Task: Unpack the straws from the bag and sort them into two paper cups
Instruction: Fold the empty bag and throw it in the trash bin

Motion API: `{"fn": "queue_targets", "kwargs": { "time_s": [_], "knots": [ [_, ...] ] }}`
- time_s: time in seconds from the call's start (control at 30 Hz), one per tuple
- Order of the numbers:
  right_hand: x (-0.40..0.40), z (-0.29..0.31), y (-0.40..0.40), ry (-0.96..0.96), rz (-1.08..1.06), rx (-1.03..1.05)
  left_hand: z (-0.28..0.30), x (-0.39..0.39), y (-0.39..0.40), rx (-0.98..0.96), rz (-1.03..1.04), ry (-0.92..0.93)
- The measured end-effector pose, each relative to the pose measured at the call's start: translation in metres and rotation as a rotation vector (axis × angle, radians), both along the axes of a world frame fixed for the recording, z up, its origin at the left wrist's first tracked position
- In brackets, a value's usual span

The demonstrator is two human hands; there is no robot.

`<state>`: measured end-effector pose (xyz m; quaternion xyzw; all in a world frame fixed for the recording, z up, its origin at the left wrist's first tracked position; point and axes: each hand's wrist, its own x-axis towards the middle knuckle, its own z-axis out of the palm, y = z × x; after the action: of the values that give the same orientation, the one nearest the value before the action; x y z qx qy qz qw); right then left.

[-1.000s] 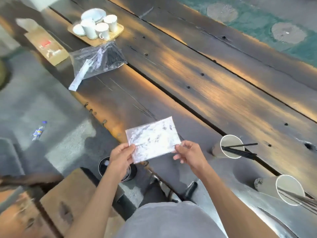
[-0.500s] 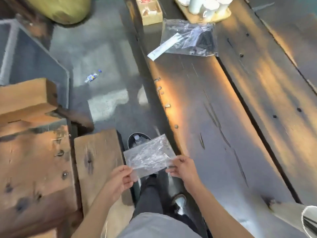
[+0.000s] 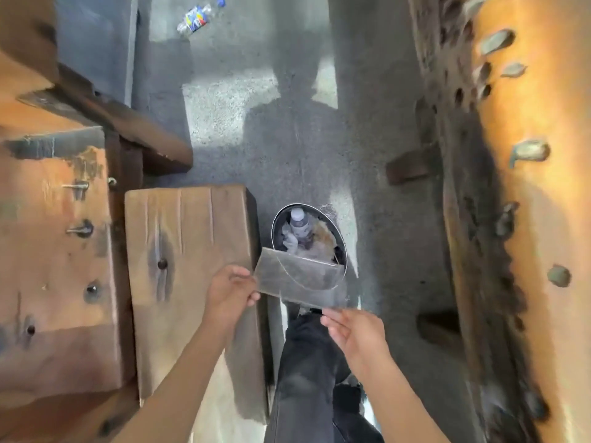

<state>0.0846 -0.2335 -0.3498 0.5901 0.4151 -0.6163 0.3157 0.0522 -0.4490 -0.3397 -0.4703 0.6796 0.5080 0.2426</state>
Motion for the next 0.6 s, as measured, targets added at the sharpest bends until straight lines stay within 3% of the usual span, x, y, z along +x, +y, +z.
{"fn": "queue_targets", "kwargs": {
  "time_s": [0.17,0.33,0.43,0.6],
  "knots": [
    [-0.003,-0.09,-0.013,-0.062,-0.047,-0.006,-0.089,-0.031,0.005,-0.103,-0.035,0.004],
    [-0.011,-0.151,-0.017,-0.055,-0.105,0.022,-0.147,-0.053,0.015,-0.244,-0.291,0.083],
    [-0.012,-0.171,-0.013,-0.061,-0.141,0.052,-0.164,-0.063,0.023,-0.359,-0.451,0.05],
    [-0.012,-0.175,-0.005,-0.069,-0.058,0.017,-0.175,-0.077,0.028,-0.341,-0.483,-0.008]
  ]
}}
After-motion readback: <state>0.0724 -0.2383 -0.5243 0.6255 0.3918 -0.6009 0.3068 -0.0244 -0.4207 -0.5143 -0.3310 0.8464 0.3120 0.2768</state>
